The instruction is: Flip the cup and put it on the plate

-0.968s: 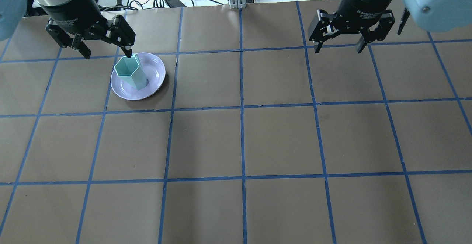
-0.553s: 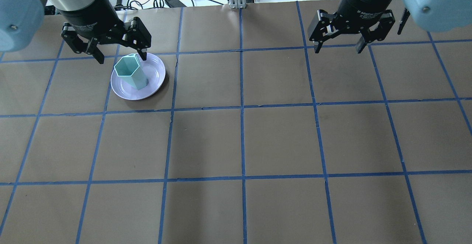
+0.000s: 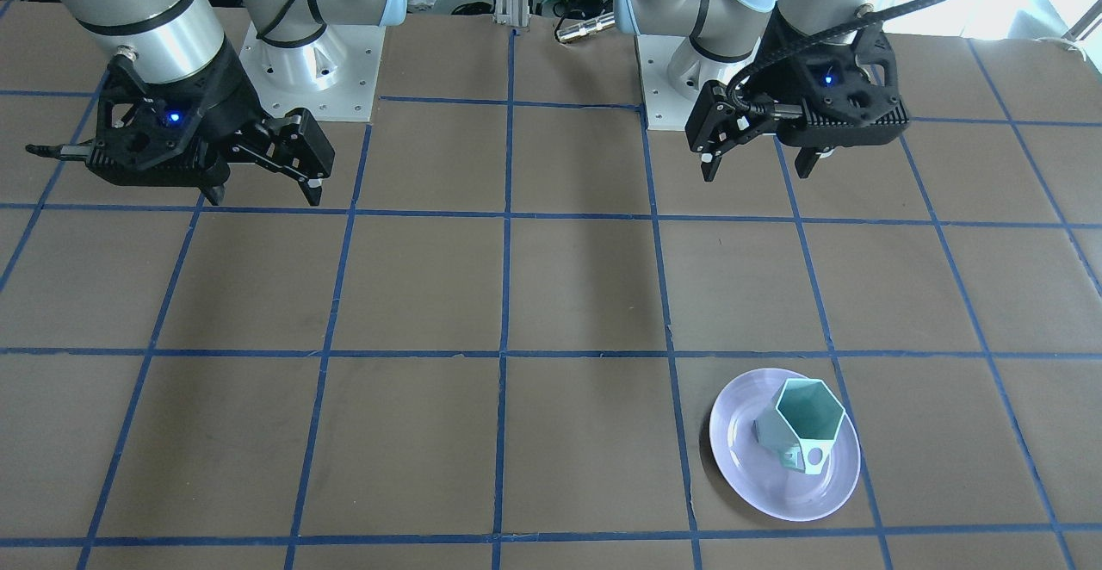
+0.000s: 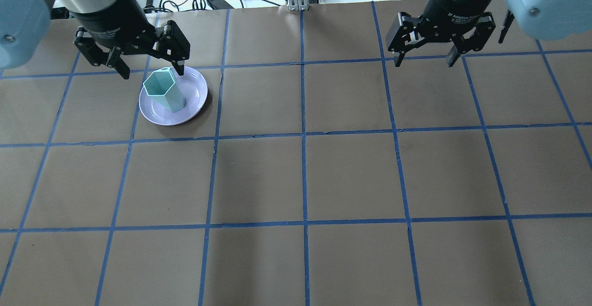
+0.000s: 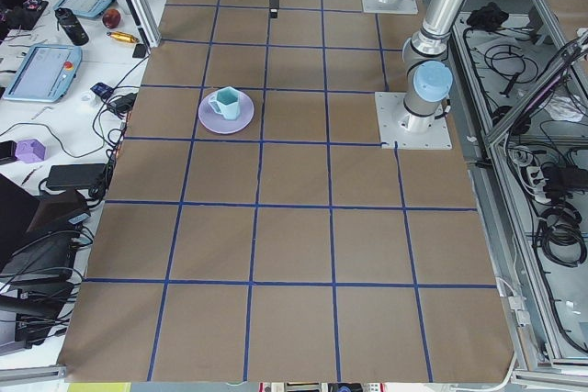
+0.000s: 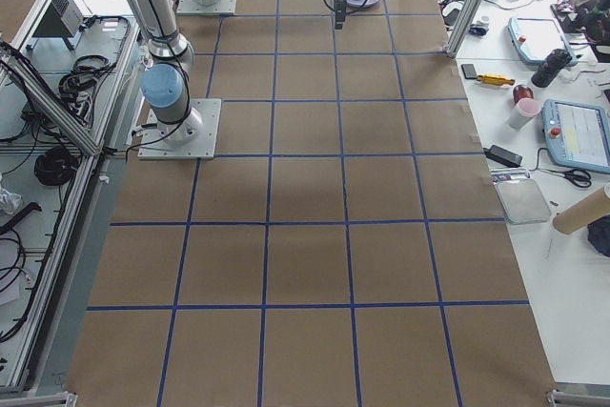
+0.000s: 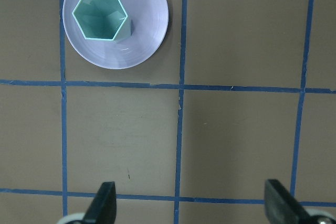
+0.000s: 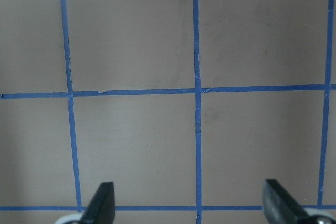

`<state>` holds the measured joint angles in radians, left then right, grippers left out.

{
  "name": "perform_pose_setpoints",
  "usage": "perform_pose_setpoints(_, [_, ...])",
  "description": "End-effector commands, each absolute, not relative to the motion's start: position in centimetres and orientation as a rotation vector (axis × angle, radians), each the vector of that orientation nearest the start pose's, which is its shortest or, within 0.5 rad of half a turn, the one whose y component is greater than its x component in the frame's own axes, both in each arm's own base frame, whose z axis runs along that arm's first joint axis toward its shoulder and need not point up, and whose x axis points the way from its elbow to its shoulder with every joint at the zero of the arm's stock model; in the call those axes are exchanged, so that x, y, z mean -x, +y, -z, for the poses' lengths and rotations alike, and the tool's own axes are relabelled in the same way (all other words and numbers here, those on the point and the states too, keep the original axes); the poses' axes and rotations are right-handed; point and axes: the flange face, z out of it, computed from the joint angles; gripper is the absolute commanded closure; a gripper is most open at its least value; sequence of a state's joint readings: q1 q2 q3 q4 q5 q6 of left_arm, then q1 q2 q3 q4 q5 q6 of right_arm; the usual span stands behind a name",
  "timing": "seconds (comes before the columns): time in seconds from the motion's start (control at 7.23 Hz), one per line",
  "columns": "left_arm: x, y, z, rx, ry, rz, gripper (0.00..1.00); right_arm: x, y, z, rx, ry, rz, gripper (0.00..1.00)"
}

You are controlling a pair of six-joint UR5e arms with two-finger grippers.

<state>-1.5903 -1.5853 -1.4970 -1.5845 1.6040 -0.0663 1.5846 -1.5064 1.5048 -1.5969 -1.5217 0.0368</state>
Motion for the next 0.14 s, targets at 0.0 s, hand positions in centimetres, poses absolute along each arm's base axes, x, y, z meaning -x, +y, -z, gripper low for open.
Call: perform_pose_setpoints(0.0, [13.61, -50.00, -51.68, 0.085, 3.108, 0.076, 0.00, -14.54, -52.00, -49.05, -0.035, 3.091, 0.041, 0.00])
